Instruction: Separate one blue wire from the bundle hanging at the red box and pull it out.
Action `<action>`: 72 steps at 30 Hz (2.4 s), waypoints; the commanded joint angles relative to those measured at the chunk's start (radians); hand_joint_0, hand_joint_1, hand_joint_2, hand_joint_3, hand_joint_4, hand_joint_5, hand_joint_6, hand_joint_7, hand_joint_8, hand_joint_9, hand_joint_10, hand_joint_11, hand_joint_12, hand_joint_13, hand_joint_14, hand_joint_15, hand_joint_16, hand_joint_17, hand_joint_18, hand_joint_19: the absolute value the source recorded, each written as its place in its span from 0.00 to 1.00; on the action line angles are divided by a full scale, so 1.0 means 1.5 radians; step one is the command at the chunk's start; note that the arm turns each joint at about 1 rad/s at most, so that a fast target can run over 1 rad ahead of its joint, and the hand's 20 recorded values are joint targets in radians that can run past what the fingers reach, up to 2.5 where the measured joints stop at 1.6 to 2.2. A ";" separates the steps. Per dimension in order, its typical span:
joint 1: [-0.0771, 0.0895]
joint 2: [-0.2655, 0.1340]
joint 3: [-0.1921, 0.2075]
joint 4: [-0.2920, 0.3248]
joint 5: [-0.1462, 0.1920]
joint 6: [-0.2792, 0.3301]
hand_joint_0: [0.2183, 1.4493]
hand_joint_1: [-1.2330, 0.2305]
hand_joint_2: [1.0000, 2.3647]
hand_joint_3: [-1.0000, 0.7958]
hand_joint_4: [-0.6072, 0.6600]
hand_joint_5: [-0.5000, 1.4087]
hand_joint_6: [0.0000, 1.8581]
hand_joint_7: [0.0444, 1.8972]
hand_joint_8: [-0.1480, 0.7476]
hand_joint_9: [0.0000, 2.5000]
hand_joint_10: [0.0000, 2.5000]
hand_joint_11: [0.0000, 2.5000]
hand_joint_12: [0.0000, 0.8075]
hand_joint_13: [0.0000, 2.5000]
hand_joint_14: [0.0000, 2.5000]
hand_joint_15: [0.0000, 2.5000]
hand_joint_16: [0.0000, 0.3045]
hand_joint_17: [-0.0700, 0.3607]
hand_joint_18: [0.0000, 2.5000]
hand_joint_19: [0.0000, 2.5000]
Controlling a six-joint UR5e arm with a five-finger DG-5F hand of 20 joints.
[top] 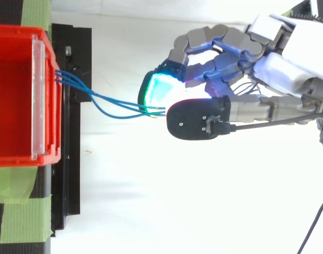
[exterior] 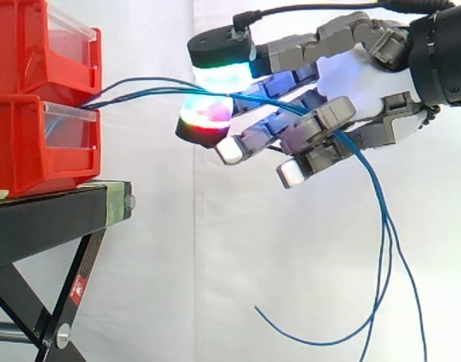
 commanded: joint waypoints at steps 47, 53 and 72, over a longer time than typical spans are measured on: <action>0.003 0.000 0.000 0.000 -0.006 -0.030 0.30 0.35 0.01 0.41 0.65 0.17 0.43 0.54 0.56 0.35 0.00 0.45 0.43 0.37 0.62 0.52 0.15 0.39 0.36 0.47; 0.004 0.000 0.000 0.013 -0.033 0.046 0.30 0.35 0.01 0.41 0.64 0.17 0.43 0.54 0.56 0.35 0.00 0.46 0.43 0.37 0.62 0.52 0.14 0.39 0.36 0.47; -0.006 -0.001 -0.026 0.028 -0.051 0.238 0.30 0.35 0.01 0.41 0.64 0.17 0.43 0.54 0.55 0.35 0.00 0.45 0.43 0.37 0.62 0.51 0.14 0.39 0.36 0.47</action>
